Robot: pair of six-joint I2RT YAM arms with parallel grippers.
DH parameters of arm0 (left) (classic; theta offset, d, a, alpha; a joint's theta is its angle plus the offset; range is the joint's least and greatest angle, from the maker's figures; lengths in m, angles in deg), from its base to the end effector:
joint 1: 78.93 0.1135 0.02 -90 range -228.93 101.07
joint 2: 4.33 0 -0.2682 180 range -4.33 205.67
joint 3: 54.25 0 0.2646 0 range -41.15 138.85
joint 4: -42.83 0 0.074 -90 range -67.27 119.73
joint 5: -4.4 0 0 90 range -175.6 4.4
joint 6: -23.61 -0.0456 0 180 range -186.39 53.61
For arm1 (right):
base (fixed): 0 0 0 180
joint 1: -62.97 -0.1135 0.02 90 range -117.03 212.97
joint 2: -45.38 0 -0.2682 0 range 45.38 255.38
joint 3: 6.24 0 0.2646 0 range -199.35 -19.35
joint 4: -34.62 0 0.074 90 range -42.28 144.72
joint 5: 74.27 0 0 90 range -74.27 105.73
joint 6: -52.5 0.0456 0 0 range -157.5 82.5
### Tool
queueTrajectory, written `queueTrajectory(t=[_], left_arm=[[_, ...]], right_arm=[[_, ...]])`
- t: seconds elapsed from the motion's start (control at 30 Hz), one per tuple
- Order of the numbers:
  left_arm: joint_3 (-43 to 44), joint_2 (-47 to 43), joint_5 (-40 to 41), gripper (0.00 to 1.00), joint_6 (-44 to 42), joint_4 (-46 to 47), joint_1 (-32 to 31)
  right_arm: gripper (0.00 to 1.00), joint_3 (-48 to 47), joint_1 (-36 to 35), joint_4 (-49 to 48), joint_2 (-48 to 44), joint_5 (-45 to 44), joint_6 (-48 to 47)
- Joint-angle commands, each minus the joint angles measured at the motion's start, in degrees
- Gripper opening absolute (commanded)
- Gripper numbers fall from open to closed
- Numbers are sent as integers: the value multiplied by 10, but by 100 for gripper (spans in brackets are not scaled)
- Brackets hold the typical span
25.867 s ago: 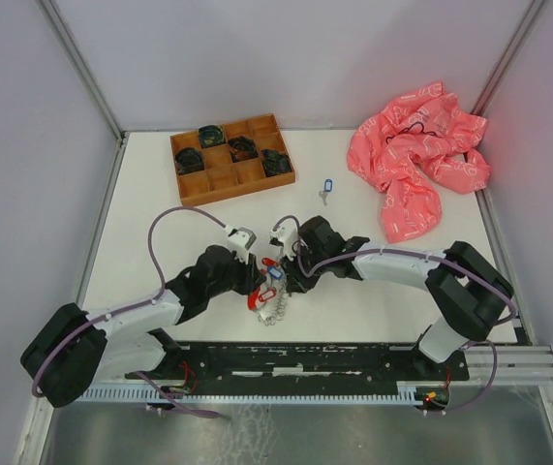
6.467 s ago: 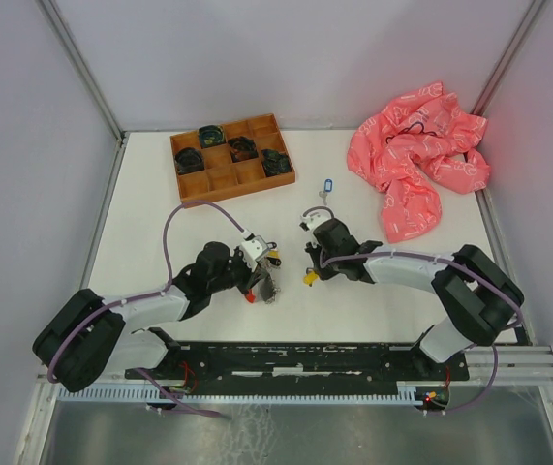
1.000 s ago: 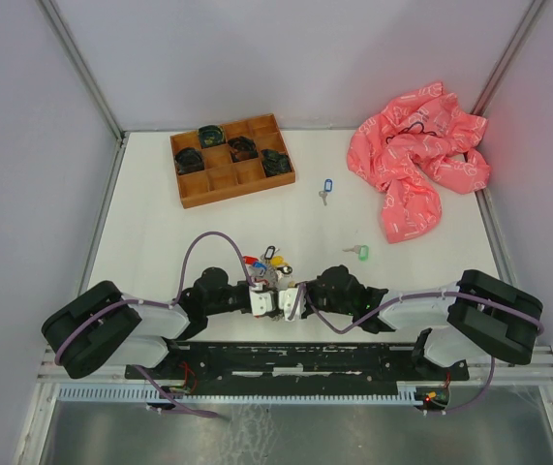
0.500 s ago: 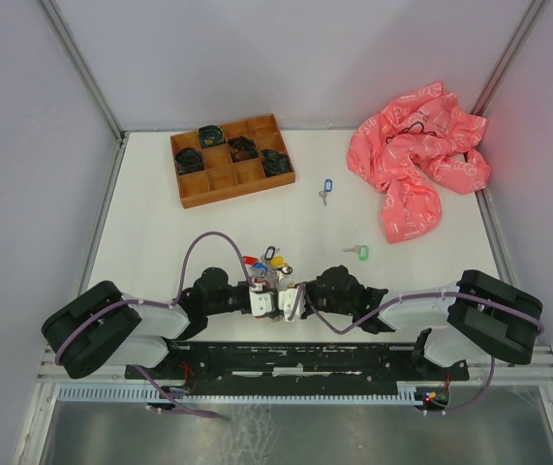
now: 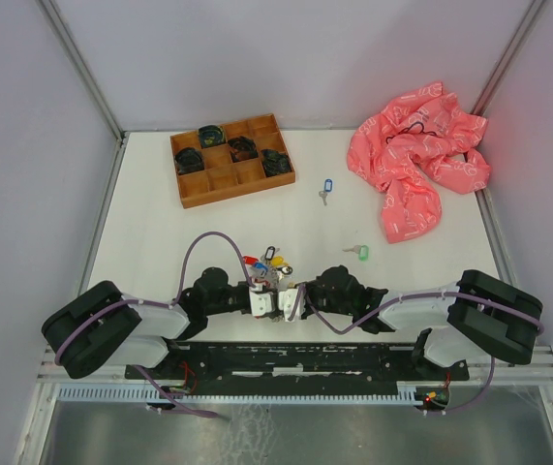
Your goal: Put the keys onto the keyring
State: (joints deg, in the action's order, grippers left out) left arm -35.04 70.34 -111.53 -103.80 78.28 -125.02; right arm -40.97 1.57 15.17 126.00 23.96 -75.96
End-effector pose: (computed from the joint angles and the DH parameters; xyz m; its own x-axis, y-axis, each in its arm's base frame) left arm 0.1293 -0.1631 0.1148 0.3782 0.3949 -0.8373 0.8851 0.1105 0.4520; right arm 0.1221 0.2377 0.1351 0.4117 -0.5308 -0.7408 -0.8610 0.0397 -0.5070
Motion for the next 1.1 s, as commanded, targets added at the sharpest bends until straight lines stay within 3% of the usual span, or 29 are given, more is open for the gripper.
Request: queueTrajectory(t=[0.0,1.07], left_arm=[[0,-11,-18,3,-17,39,-1],[-17,-19,-25,3,7,95,-2]], right_arm=[[1,-21,-4,-30,3,10,2],[1,-35,-8,-80,30,49,49]])
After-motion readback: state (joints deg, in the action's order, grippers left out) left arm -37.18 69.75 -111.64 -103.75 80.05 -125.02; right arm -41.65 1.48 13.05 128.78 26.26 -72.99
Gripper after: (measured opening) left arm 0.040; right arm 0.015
